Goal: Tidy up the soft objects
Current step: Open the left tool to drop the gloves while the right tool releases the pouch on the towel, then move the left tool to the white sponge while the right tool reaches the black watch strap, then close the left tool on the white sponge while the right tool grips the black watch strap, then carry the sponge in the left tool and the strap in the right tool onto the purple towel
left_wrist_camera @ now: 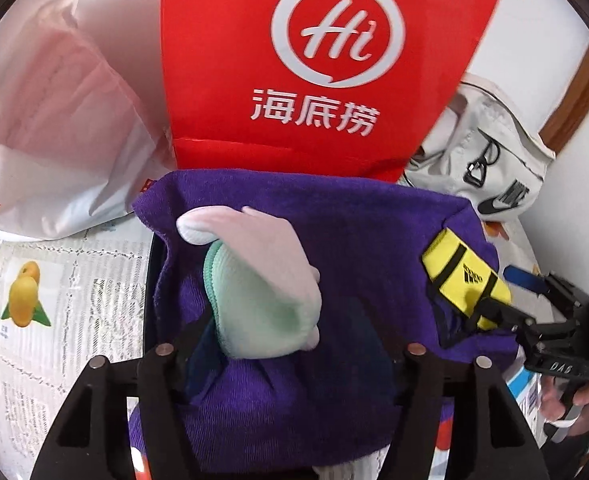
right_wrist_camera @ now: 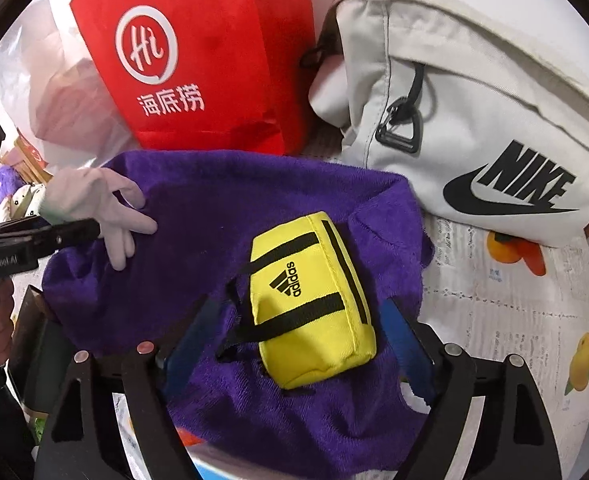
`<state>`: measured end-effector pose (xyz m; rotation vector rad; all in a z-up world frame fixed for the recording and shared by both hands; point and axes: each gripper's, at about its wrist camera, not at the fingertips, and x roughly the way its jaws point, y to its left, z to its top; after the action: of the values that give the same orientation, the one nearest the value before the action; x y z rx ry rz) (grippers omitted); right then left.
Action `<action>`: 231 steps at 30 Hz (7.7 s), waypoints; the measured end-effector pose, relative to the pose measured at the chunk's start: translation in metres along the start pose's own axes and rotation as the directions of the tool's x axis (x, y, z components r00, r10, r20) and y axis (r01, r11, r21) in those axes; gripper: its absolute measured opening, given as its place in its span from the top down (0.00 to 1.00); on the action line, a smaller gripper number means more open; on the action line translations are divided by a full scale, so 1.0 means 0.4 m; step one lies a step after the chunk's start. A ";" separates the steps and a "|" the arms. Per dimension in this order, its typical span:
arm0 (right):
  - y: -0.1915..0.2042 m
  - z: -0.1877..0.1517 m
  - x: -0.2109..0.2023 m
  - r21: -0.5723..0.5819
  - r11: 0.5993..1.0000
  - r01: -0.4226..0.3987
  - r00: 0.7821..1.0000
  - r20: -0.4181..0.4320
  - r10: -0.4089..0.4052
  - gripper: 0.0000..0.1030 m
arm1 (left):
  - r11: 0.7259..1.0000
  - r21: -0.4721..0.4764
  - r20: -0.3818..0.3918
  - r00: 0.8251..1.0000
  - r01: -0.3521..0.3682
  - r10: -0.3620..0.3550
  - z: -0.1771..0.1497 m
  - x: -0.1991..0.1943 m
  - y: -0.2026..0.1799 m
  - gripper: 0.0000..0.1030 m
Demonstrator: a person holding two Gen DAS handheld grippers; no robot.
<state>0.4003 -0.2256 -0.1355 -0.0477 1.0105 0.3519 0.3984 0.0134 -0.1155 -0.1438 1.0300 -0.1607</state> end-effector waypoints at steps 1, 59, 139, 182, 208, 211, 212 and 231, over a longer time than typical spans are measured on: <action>0.004 -0.002 -0.011 -0.002 1.000 0.002 1.000 0.011 -0.002 0.18 | 1.000 0.001 0.001 1.000 -0.003 0.003 -0.005 -0.005 -0.001 0.38; 0.217 -0.594 -0.406 0.040 0.998 -0.049 0.993 0.110 0.044 0.23 | 0.999 -0.052 0.099 0.995 0.000 0.005 -0.621 -0.368 0.052 0.24; 0.222 -0.761 -0.348 -0.060 0.998 0.020 0.995 0.094 -0.015 0.80 | 0.993 -0.044 0.116 0.988 0.109 -0.104 -0.741 -0.312 0.084 0.33; 0.210 -0.767 -0.313 -0.039 0.993 0.113 0.984 0.145 -0.106 0.65 | 0.978 0.147 0.154 0.980 -0.151 0.128 -0.825 -0.315 -0.002 0.40; 0.180 -0.666 -0.506 -0.027 1.000 0.009 0.973 0.231 -0.002 0.80 | 1.000 0.005 0.208 0.978 -0.011 0.010 -0.650 -0.439 0.019 0.44; 0.178 -0.630 -0.509 -0.028 1.000 -0.006 0.968 0.249 0.012 0.80 | 1.000 -0.012 0.212 0.977 0.006 -0.003 -0.621 -0.440 0.019 0.44; 0.177 -0.617 -0.509 -0.029 1.000 -0.005 0.967 0.255 0.012 0.80 | 1.000 -0.019 0.213 0.977 0.012 -0.008 -0.609 -0.440 0.019 0.44; 0.152 -0.388 -0.467 -0.055 0.998 -0.027 0.960 0.278 0.041 0.80 | 0.999 -0.046 0.233 0.973 0.014 -0.003 -0.423 -0.409 -0.008 0.44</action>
<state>0.1645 -0.2493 -0.0550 -0.0253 0.7236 0.4036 0.1698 0.0356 -0.0634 -0.2048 0.7995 -0.1237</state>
